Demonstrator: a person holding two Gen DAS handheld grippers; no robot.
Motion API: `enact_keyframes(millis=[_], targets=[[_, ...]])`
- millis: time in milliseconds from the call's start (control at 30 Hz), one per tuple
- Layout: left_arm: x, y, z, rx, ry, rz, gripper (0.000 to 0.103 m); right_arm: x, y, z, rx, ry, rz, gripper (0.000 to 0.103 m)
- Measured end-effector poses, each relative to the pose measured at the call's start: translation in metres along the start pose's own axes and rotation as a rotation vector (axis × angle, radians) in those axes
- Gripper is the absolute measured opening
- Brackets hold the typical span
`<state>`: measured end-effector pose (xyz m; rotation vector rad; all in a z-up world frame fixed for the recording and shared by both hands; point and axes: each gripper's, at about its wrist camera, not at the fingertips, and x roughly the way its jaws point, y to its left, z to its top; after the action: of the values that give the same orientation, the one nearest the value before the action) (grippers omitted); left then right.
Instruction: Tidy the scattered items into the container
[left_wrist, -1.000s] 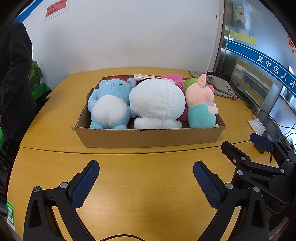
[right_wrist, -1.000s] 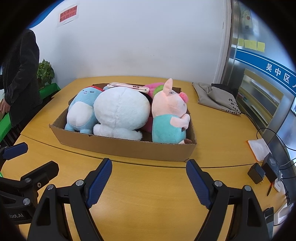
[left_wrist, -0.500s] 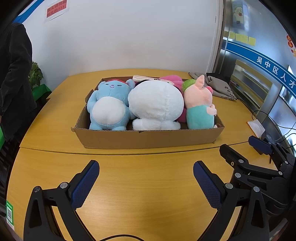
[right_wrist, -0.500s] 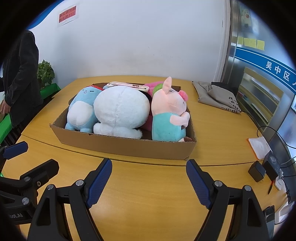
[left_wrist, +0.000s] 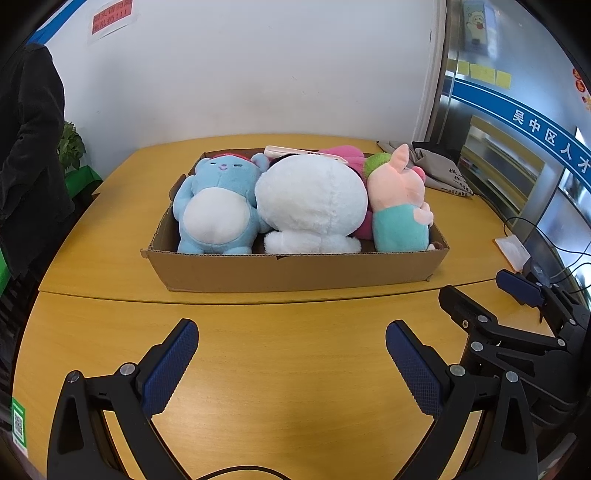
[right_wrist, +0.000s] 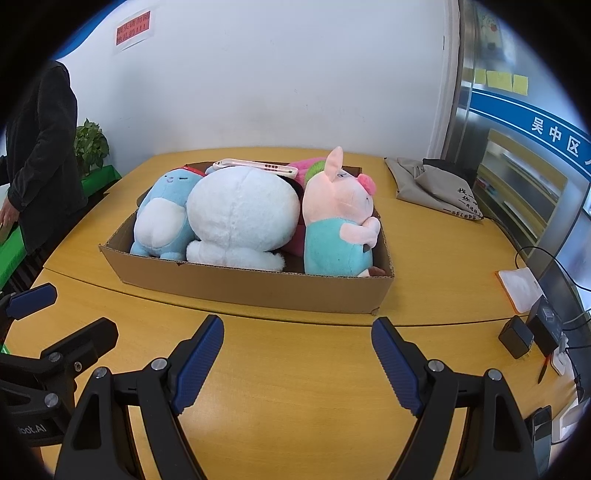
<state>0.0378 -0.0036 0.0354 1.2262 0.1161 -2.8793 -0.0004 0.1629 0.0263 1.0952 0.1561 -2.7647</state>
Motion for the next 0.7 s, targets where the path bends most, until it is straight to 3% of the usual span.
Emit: enact_keyframes(millis=[700], targets=[[0.0054,-0.003,-0.0036,0.003,0.012,-0.004,0.103,0.0059,-0.0019,-0.0033,-0.004,0.009,0.003,0.082]])
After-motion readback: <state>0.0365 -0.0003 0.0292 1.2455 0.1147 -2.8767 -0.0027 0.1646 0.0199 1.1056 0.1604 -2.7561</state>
